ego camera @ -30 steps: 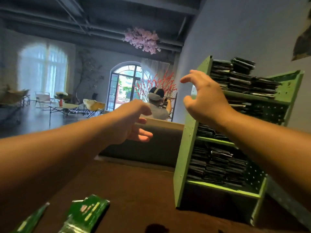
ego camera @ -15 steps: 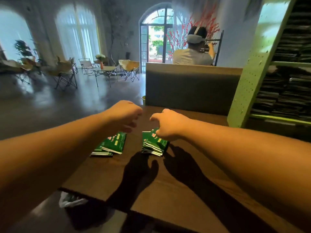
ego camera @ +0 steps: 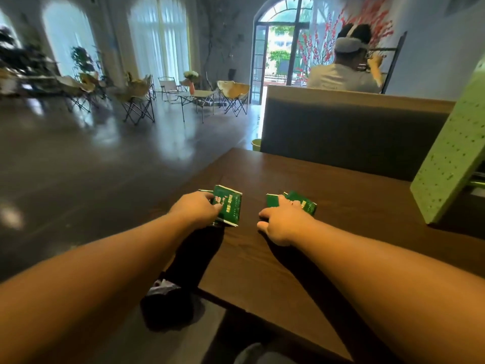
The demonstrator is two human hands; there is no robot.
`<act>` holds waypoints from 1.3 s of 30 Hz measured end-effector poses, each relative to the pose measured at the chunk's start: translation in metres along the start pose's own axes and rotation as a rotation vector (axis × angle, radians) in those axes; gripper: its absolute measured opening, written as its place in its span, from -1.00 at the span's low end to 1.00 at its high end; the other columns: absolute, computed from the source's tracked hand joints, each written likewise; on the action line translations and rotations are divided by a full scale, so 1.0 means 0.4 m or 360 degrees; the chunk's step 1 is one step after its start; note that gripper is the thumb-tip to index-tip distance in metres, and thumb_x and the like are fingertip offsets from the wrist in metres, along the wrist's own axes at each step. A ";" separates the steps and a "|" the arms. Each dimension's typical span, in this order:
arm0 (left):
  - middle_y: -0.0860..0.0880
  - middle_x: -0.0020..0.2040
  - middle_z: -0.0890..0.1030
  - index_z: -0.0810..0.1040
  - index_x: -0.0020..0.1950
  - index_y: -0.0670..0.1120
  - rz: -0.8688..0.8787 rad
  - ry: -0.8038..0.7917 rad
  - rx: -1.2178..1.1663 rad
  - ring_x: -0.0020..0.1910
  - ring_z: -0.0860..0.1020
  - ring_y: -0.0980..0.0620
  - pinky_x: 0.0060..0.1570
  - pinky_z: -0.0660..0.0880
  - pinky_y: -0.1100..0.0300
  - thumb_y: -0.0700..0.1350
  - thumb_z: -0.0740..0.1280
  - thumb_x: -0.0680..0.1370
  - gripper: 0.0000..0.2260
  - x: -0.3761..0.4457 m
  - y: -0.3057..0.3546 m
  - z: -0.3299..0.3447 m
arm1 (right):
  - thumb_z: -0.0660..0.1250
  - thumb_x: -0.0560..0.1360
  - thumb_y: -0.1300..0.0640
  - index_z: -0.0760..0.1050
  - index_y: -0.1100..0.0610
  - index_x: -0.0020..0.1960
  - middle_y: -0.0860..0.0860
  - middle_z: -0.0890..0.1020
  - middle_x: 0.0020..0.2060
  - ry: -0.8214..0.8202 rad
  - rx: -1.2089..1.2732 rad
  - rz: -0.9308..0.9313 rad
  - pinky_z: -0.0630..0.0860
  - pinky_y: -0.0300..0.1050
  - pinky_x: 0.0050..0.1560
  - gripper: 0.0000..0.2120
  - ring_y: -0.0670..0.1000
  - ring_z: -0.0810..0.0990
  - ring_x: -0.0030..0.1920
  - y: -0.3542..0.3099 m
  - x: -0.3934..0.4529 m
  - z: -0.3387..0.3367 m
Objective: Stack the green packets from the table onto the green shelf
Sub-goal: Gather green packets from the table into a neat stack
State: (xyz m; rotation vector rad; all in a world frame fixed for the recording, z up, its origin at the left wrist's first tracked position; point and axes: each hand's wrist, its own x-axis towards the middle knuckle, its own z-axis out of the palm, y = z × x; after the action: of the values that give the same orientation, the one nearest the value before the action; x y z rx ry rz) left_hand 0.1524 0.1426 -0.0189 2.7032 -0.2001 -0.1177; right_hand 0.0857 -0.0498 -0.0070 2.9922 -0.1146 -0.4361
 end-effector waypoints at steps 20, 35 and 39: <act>-0.22 0.19 0.56 0.23 0.58 0.03 -0.0310 -0.0495 -0.1848 0.00 0.65 -0.18 -0.20 0.63 -0.04 -0.41 0.41 0.47 -0.23 -0.099 0.416 0.141 | 0.35 0.49 0.18 0.38 -0.16 0.17 -0.16 0.53 0.12 0.1031 0.0678 0.0061 0.58 0.06 -0.06 -0.64 0.02 0.54 0.10 0.216 -0.198 0.082; -0.31 0.14 0.66 0.66 0.19 -0.06 0.0050 -0.0937 -0.2505 0.04 0.68 -0.26 -0.04 0.61 -0.08 -0.42 0.24 0.51 -0.61 -0.208 0.697 0.284 | 0.23 0.66 0.23 0.61 -0.18 0.20 -0.36 0.55 0.27 0.1524 0.1879 0.0121 0.36 -0.29 0.38 -0.65 -0.35 0.44 0.34 0.500 -0.318 0.152; -0.21 0.12 0.69 0.57 0.30 0.08 0.0120 -0.1057 -0.2493 0.04 0.68 -0.21 -0.07 0.64 -0.08 -0.36 0.24 0.54 -0.55 -0.203 0.706 0.327 | 0.23 0.65 0.30 0.55 -0.20 0.29 -0.29 0.63 0.17 0.1470 0.2218 0.0283 0.53 -0.41 0.12 -0.57 -0.40 0.55 0.16 0.531 -0.317 0.168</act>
State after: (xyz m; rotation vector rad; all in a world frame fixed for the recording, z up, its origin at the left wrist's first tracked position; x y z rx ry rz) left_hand 0.0230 -0.1520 -0.0145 1.0306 -0.2427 -0.7661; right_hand -0.0670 -0.2555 -0.0089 3.8382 -0.8602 1.7193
